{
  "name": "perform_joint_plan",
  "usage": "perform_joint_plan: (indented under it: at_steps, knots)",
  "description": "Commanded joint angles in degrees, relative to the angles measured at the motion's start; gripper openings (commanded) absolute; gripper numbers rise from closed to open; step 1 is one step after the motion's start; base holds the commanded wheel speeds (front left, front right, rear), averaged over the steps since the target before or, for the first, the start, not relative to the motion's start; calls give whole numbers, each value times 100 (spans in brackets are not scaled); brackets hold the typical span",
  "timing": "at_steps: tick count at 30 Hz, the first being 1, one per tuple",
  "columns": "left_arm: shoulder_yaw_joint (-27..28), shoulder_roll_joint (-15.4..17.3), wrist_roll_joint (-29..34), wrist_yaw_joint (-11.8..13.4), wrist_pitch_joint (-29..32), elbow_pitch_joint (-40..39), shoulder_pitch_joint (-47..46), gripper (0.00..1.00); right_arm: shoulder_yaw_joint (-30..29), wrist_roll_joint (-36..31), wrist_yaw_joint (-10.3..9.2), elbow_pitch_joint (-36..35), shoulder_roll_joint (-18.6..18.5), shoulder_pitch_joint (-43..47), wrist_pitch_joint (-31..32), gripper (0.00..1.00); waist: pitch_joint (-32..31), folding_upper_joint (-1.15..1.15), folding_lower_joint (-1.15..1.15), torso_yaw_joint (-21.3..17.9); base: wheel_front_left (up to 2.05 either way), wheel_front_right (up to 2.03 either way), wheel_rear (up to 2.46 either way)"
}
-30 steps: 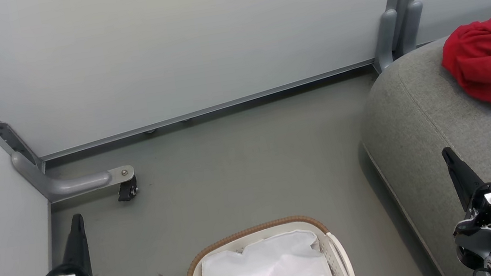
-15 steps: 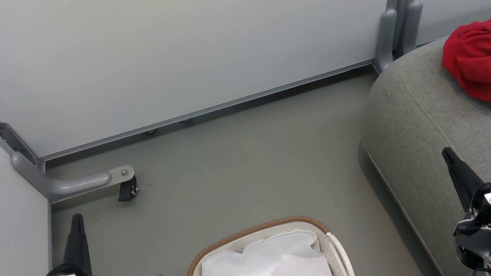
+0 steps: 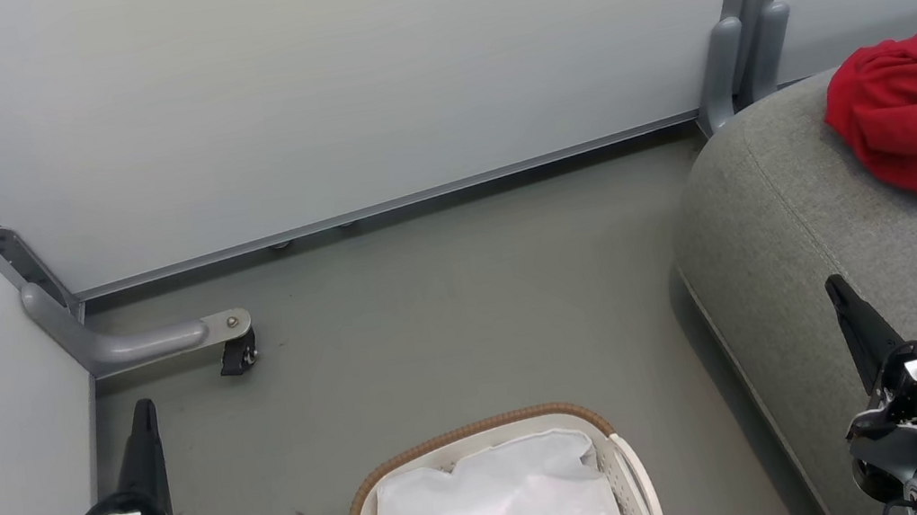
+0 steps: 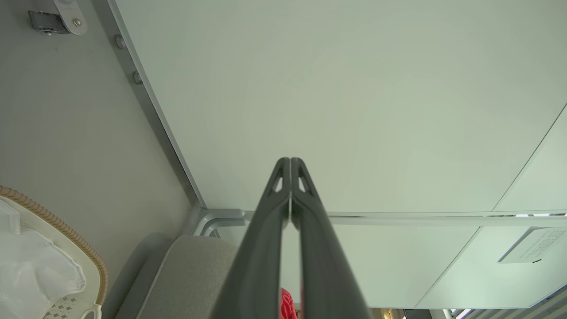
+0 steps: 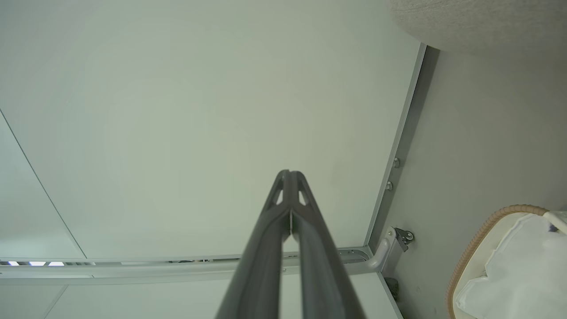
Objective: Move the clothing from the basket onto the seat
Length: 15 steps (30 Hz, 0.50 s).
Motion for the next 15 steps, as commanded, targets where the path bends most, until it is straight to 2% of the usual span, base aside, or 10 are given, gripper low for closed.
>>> perform_joint_plan:
  at_steps: [1,15]
  knots:
    - [11,19,-17,-25,14,-9,-58,0,-8,21,-2,-20,-33,61,5,0,0,0,0,0,0,0,0]
    - [11,19,-17,-25,14,-9,-59,0,-8,21,-2,-20,-33,60,4,0,0,0,0,0,0,0,0]
